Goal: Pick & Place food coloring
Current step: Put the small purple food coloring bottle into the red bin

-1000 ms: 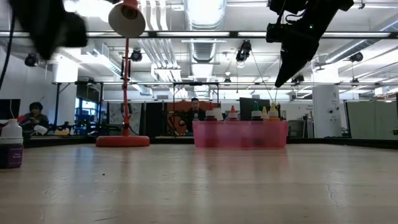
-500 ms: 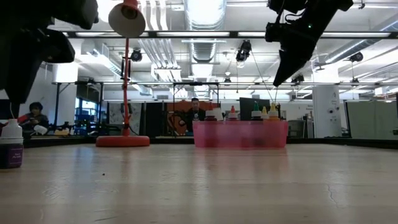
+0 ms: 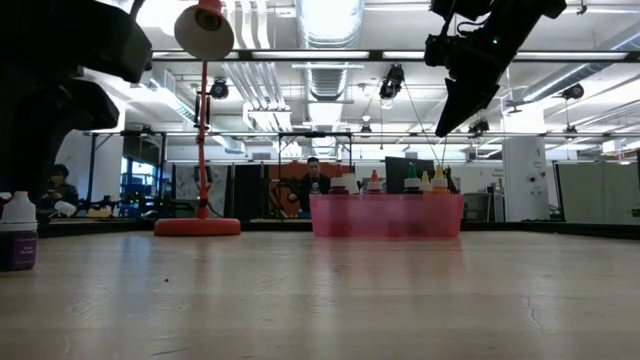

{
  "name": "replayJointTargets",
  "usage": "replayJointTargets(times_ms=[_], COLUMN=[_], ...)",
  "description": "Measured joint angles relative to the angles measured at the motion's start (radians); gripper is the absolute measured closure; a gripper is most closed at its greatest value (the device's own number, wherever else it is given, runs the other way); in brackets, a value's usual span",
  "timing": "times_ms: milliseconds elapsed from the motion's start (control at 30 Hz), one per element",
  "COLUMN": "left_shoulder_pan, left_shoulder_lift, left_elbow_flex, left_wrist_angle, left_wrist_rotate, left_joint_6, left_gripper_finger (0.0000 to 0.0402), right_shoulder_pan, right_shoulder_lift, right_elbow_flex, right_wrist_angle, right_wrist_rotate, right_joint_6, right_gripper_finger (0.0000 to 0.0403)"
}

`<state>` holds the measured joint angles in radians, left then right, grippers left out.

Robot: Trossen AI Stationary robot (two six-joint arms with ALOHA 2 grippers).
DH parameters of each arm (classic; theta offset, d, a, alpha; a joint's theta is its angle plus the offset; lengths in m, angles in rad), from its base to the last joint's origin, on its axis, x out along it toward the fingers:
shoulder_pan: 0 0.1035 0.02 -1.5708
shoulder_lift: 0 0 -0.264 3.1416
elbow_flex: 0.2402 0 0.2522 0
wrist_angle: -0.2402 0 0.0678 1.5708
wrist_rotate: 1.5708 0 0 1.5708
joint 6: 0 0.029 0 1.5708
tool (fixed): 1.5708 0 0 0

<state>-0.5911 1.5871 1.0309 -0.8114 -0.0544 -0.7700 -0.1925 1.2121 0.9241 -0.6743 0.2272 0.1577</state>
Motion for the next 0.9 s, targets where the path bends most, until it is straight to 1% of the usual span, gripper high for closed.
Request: replayJointTargets(times_ms=[200,300,367,800,900], left_shoulder_pan=[0.001,0.002,0.006,0.010,0.014], left_shoulder_lift=[0.000,0.000,0.000,0.006,0.006], left_elbow_flex=[-0.007,-0.010,-0.021,-0.025,-0.041], left_wrist_angle=[0.000,0.007,0.029,0.029,0.029], left_wrist_rotate=[-0.004,-0.045,-0.054,-0.036,-0.010], left_joint_6=[0.016,0.016,0.016,0.015,0.012], left_gripper_finger=[0.0287,0.0287,0.0287,0.0287,0.0287], right_shoulder_pan=[0.000,0.000,0.000,0.000,0.000], right_shoulder_lift=[0.000,0.000,0.000,0.000,0.000], right_elbow_flex=[-0.001,-0.001,-0.002,-0.002,-0.003], right_wrist_angle=[0.001,0.005,0.009,0.009,0.009], right_wrist_rotate=[0.000,0.001,0.001,0.001,0.001], right_joint_6=[0.000,0.000,0.000,0.000,0.004], right_gripper_finger=[0.0374,0.0374,0.0374,0.0374,0.0374])
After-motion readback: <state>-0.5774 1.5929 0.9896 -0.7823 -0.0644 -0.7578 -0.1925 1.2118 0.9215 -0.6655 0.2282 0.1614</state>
